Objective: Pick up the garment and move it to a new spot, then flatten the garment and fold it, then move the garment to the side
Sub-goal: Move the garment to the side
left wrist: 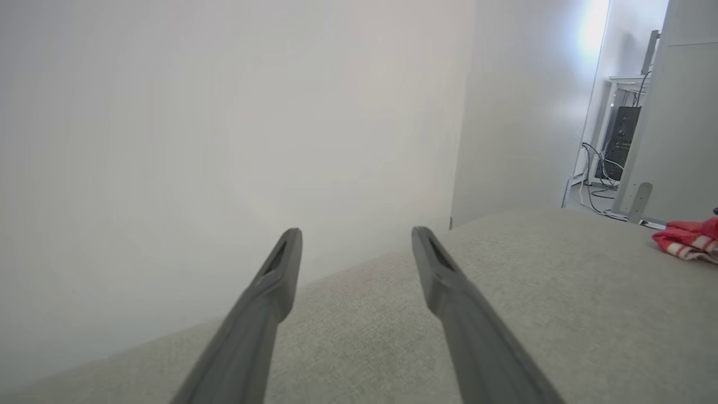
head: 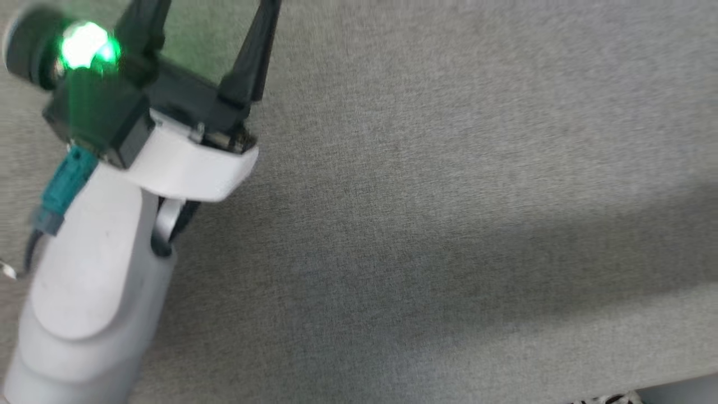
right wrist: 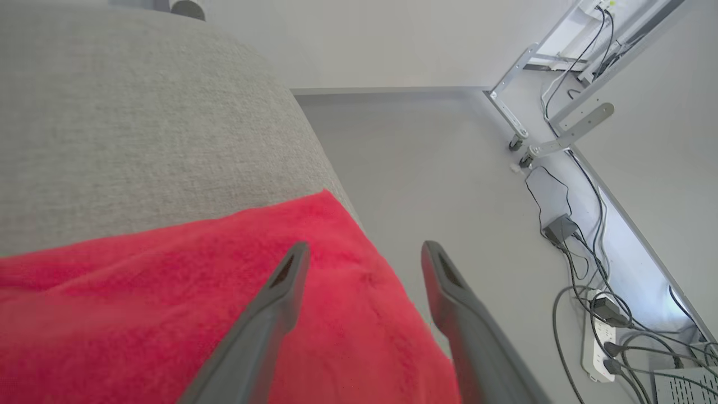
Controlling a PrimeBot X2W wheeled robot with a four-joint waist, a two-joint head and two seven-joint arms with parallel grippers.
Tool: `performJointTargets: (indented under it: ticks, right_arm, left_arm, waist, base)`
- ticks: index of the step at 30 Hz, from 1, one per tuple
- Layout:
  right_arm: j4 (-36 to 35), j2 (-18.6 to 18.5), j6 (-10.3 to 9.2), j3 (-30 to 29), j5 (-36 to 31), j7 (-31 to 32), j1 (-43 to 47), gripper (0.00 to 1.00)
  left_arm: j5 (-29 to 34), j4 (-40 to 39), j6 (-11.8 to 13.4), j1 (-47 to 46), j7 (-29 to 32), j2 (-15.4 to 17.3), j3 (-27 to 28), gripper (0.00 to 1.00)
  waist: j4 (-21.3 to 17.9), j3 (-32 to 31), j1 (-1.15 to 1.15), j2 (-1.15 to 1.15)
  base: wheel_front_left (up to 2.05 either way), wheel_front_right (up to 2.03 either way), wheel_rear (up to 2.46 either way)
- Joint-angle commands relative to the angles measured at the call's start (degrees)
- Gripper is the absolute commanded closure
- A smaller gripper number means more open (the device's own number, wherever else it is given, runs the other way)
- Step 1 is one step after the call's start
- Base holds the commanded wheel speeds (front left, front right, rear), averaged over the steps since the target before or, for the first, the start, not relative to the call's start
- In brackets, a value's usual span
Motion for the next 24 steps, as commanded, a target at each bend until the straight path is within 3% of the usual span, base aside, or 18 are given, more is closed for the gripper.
performJointTargets:
  ticks: [1,15,24]
  right_arm:
    - [-0.5,0.1,-0.02,1.4,-0.6,-0.7,1.2,0.0]
    - [-14.3,7.5,-0.02,13.0,6.1,-5.1,15.9,0.0]
    - [-21.9,11.8,-0.02,15.1,9.4,-8.0,29.3,0.0]
  left_arm:
    - [0.0,0.2,0.1,3.0,-0.3,-0.5,1.0,0.0]
    - [-2.6,5.3,0.1,26.9,-0.3,-7.6,9.6,0.0]
    - [-4.1,11.1,0.1,36.6,-0.3,-9.7,12.0,0.0]
  waist:
    - [0.4,-3.7,0.0,0.0]
    - [6.1,-23.6,0.0,0.0]
    - [11.3,-33.5,0.0,0.0]
  base:
    - [0.0,0.0,0.0]
    - [0.0,0.0,0.0]
    - [0.0,0.0,0.0]
